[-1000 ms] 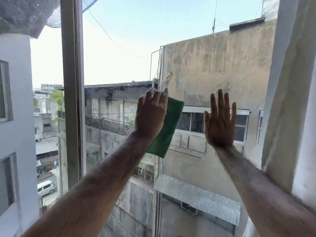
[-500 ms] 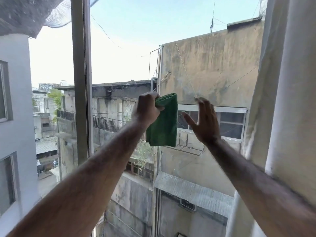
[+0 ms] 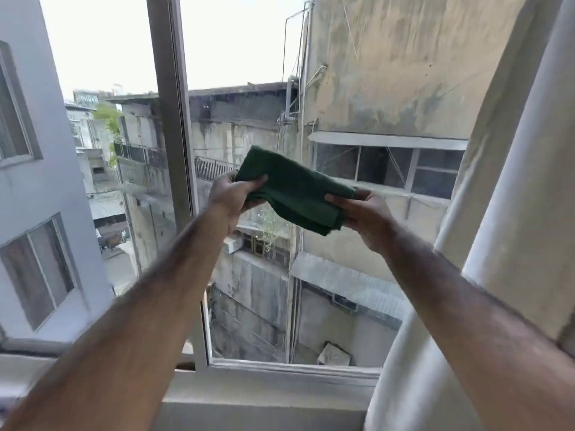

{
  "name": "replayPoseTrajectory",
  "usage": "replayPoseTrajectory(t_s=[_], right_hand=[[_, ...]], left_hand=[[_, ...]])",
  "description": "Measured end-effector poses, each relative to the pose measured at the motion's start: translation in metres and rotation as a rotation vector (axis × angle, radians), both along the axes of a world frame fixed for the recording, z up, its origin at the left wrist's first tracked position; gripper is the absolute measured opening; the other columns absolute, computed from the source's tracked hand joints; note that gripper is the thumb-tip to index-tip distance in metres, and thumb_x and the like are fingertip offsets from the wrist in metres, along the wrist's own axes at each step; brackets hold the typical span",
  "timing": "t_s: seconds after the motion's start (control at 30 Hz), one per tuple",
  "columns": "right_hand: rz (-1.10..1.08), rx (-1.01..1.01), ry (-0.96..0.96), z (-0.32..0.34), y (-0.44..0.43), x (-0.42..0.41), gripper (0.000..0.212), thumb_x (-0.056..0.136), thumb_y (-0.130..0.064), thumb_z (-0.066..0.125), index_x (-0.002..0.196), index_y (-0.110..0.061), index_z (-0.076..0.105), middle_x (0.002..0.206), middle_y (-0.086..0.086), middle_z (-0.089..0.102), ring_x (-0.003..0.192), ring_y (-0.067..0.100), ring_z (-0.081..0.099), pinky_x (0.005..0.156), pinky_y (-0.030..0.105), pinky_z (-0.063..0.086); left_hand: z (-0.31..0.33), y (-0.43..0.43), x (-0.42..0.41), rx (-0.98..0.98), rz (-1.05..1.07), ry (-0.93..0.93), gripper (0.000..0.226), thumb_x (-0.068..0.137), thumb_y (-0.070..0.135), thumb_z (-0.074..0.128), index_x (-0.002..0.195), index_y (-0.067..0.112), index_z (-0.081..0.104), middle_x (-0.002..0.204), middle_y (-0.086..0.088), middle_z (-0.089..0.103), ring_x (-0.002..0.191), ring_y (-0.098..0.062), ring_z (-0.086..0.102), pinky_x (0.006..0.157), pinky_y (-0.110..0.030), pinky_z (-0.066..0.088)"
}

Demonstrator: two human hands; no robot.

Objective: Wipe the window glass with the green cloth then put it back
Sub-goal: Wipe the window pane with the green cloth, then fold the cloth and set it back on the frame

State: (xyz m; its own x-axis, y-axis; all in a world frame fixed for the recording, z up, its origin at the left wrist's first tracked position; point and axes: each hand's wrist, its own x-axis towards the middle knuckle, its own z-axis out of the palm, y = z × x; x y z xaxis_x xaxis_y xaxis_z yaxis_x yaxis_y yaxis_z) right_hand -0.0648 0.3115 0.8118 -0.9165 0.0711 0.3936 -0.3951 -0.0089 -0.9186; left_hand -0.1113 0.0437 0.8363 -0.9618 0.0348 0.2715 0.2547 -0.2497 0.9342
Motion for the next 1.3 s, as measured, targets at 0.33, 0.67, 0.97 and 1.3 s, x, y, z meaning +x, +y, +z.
replayPoseTrajectory(t_s=[0.33, 0.67, 0.97, 1.3], right_hand=[[-0.003, -0.186, -0.474, -0.224, -0.031, 0.015, 0.054, 0.077, -0.016, 0.085, 0.126, 0.002, 0.073, 0.099, 0.007, 0.082, 0.081, 0.02, 0.08, 0.071, 0.027, 0.067], [-0.07, -0.22, -0.892, -0.474, -0.052, 0.076, 0.016, 0.089, -0.003, 0.08, 0.099, -0.015, 0.076, 0.088, -0.002, 0.084, 0.077, 0.013, 0.081, 0.066, 0.026, 0.066], [-0.141, -0.042, -1.222, -0.704, -0.068, 0.161, 0.013, 0.091, -0.005, 0.078, 0.09, -0.012, 0.068, 0.094, 0.012, 0.081, 0.071, 0.015, 0.079, 0.073, 0.033, 0.07], [-0.408, 0.185, -1.322, -0.853, -0.096, 0.214, 0.011, 0.087, -0.015, 0.087, 0.089, -0.011, 0.077, 0.096, 0.01, 0.082, 0.081, 0.017, 0.08, 0.073, 0.032, 0.068]], left_hand=[[-0.225, -0.05, 0.02, -0.163, -0.048, -0.362, 0.012, 0.09, 0.016, 0.077, 0.1, 0.016, 0.071, 0.093, -0.005, 0.073, 0.08, -0.016, 0.072, 0.065, -0.024, 0.063], [-0.477, -0.07, 0.056, -0.331, -0.107, -0.639, 0.014, 0.089, 0.009, 0.078, 0.09, 0.018, 0.068, 0.084, 0.003, 0.076, 0.072, -0.009, 0.074, 0.059, -0.023, 0.062], [-0.69, -0.066, 0.087, -0.658, -0.232, -0.824, 0.024, 0.083, 0.006, 0.085, 0.104, 0.004, 0.074, 0.095, -0.007, 0.076, 0.08, -0.016, 0.074, 0.058, -0.023, 0.064], [-0.847, -0.043, 0.098, -1.262, -0.311, -0.632, 0.031, 0.083, 0.021, 0.087, 0.112, 0.012, 0.08, 0.105, -0.003, 0.079, 0.081, -0.012, 0.068, 0.07, -0.015, 0.053]])
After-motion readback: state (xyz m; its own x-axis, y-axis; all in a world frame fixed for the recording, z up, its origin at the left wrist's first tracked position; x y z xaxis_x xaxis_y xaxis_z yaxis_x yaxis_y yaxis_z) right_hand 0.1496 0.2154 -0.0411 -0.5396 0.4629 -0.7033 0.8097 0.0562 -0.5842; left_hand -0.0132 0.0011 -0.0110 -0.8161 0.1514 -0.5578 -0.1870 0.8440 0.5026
